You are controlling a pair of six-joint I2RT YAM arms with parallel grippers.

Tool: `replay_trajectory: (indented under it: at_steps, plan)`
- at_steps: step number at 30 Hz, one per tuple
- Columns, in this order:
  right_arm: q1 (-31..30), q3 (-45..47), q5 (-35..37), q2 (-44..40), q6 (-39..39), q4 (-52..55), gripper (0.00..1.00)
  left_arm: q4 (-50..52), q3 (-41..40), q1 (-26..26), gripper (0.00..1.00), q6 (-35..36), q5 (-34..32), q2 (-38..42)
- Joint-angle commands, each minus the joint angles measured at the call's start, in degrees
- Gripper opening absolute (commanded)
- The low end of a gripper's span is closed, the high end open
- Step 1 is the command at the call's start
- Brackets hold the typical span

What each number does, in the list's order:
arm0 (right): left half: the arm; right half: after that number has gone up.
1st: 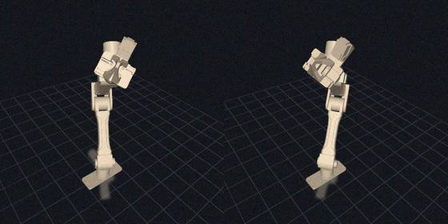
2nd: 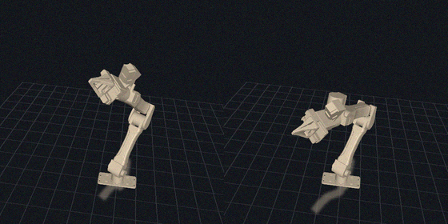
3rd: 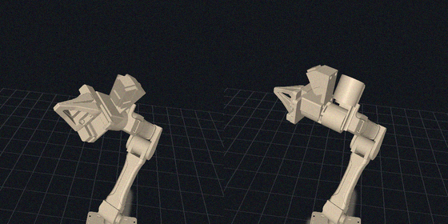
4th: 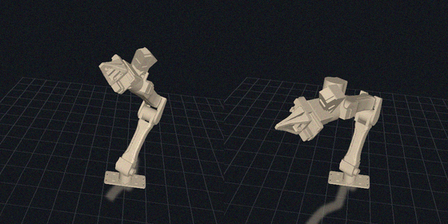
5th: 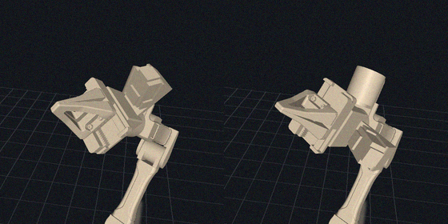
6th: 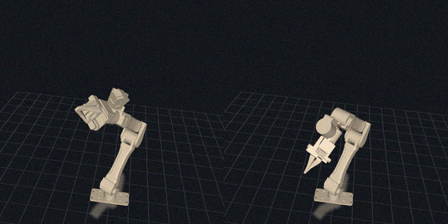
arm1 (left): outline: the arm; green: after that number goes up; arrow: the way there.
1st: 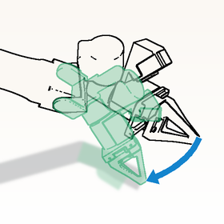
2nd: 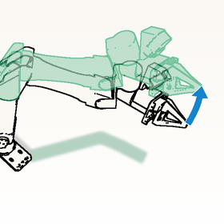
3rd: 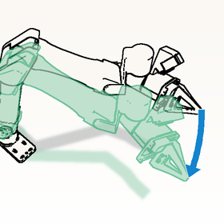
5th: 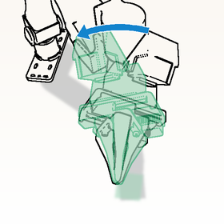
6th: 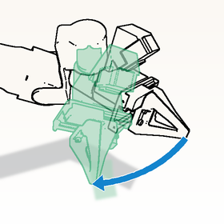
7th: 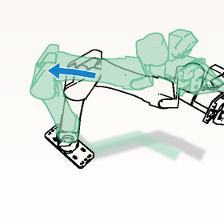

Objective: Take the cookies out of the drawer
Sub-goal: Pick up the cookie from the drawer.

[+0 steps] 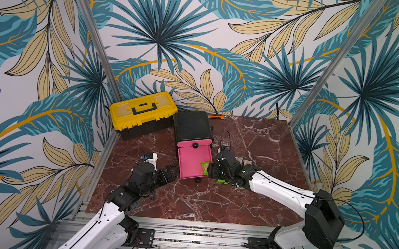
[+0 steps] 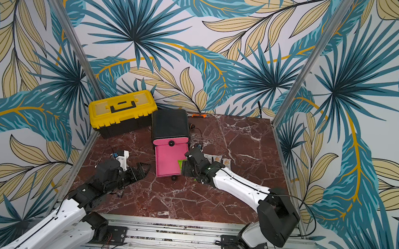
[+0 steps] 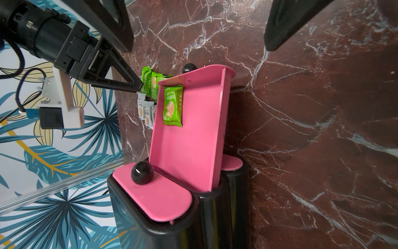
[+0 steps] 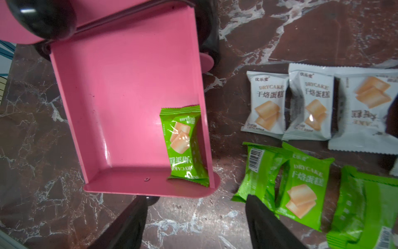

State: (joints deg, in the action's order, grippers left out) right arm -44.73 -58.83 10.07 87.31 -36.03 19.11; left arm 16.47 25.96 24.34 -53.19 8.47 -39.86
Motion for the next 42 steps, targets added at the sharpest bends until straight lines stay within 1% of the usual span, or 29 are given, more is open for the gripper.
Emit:
replay_trajectory:
  at_steps: [1,8,11,19,26,32,36,42]
  plan:
    - [-0.9,-2.5,1.4,2.5,-0.5,-0.9,0.76,-4.6,-1.9,-0.5,1.00,-1.1,1.9,-1.3]
    - [-1.0,-6.5,1.5,8.0,-0.2,-1.1,0.76,-6.6,-2.1,-0.5,1.00,-1.5,3.1,-3.9]
    - [-2.6,-8.2,2.8,10.0,-0.4,0.5,0.77,-7.6,-2.7,-0.5,1.00,-1.5,2.9,-4.5]
    - [-3.2,-11.5,6.1,14.9,0.4,3.2,0.77,-6.9,-0.8,-0.5,1.00,-0.3,3.0,-6.5]
    - [-3.6,-13.0,10.0,18.5,1.3,3.8,0.77,-4.8,-0.7,-0.5,1.00,0.0,2.6,-4.8]
    - [-3.9,-14.1,10.5,22.5,1.4,2.5,0.77,-2.2,0.2,-0.5,1.00,1.4,1.6,-3.3]
    - [-4.3,-14.1,10.4,23.7,1.4,0.8,0.75,-1.1,1.2,-0.5,1.00,2.2,1.2,-3.0]
    - [-4.9,-14.6,10.0,25.2,2.1,-0.3,0.64,1.6,2.3,-0.5,1.00,2.8,1.5,-2.8]
